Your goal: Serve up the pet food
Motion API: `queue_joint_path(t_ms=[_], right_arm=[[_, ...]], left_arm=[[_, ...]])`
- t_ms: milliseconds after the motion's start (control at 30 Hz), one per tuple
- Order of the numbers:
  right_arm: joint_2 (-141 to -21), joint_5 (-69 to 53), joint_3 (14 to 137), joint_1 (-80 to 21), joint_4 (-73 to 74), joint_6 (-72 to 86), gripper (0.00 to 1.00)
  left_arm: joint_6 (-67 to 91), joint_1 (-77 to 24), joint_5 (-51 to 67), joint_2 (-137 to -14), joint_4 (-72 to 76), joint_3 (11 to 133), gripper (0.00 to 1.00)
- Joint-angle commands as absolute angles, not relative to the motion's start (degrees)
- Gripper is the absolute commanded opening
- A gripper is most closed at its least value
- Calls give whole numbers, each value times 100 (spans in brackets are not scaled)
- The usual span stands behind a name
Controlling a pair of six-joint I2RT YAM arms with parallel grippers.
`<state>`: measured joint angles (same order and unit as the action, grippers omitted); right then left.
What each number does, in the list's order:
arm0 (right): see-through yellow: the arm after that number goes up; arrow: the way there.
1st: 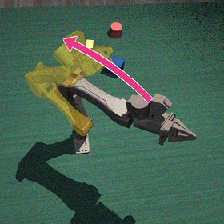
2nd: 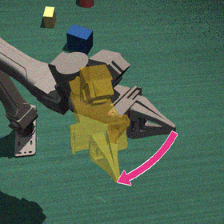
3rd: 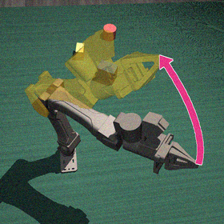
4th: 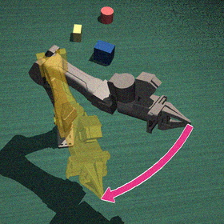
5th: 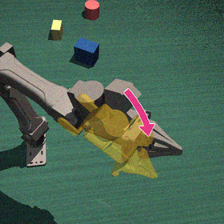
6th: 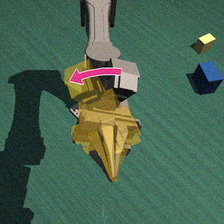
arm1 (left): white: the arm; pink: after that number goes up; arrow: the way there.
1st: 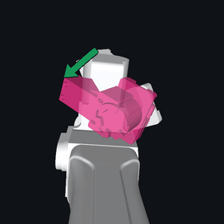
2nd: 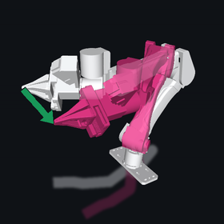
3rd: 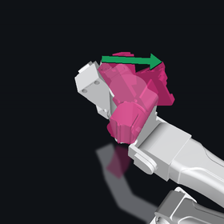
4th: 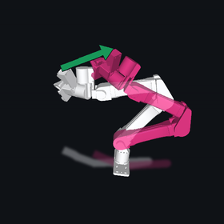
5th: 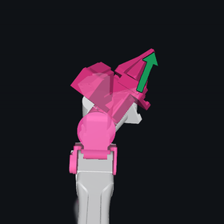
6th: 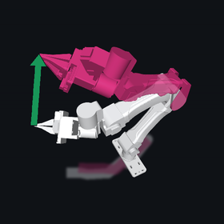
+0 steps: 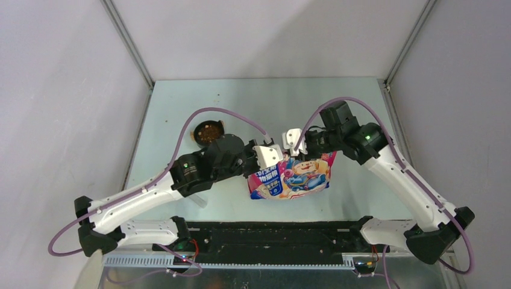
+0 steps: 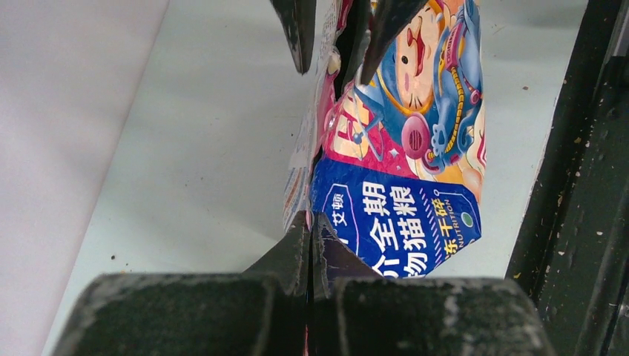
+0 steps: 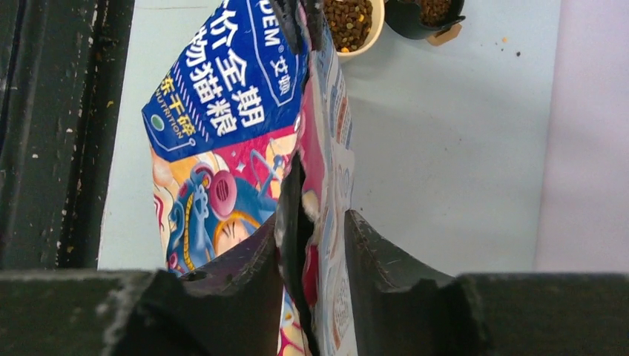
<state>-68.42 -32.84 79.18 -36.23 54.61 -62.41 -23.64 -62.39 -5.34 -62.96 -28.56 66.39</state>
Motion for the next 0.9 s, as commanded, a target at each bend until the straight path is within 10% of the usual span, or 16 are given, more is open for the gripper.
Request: queue_joint_path(t_ms=[0, 67, 233, 367, 467, 767, 833, 867], right_arm=[[-7007, -3271, 7885, -3734, 5000, -6025, 18], [-7025, -3285, 7886, -3743, 4926, -5991, 0], [-6882, -3395, 7886, -3750, 4927, -5933, 0], [-6757, -3433, 7891, -3736, 4893, -5759, 0], [-6705, -3505, 7890, -3719, 4741, -5604, 0], [-6460, -3829, 7748, -3529, 4206, -5108, 0], [-6392, -4027, 7750, -3406, 4171, -5055, 0], [-6362, -4162, 7747, -3343, 4187, -5047, 0]], left_arm=[[-2458, -6243, -525, -5888, -2450, 6705, 0], [-2473, -6241, -518, -5862, -2451, 6680, 0], [-2474, -6242, -628, -5895, -2400, 6624, 4], [-2479, -6240, -522, -6096, -2390, 6688, 62], [-2476, -6245, -324, -6331, -2357, 6841, 74], [-2544, -6200, 239, -6893, -1934, 6932, 55], [-2467, -6151, 501, -6933, -1839, 6907, 43], [-2370, -6130, 589, -6952, -1662, 6862, 21]])
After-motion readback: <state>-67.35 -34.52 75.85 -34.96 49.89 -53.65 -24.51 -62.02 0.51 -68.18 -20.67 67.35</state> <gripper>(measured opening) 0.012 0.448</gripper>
